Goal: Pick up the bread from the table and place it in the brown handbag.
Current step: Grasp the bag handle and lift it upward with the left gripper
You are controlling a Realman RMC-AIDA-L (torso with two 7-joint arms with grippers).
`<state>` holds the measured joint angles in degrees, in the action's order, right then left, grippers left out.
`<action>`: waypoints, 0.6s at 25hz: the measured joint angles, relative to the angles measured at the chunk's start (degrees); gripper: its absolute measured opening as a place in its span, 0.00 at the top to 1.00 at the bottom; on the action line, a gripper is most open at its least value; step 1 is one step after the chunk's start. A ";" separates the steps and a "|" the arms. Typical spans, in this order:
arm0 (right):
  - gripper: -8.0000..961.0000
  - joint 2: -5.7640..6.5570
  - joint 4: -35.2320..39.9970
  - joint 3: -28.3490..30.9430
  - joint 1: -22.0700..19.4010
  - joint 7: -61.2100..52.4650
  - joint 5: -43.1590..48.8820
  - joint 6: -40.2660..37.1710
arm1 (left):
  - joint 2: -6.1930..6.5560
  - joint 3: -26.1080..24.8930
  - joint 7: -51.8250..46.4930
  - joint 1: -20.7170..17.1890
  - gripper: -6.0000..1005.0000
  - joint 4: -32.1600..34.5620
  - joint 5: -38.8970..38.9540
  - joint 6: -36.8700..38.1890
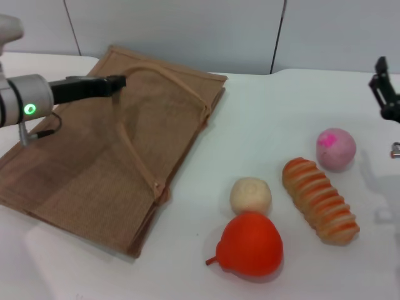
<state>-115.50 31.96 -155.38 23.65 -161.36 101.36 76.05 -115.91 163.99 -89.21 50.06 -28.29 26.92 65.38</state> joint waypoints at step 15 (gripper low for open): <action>0.11 16.74 28.65 -5.04 0.13 -0.04 2.77 -17.46 | 0.22 -0.08 10.76 -10.47 0.88 -2.15 23.65 24.55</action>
<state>-98.76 60.61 -160.42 23.79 -161.41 104.13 58.59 -115.69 163.91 -78.45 39.59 -30.44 50.57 89.93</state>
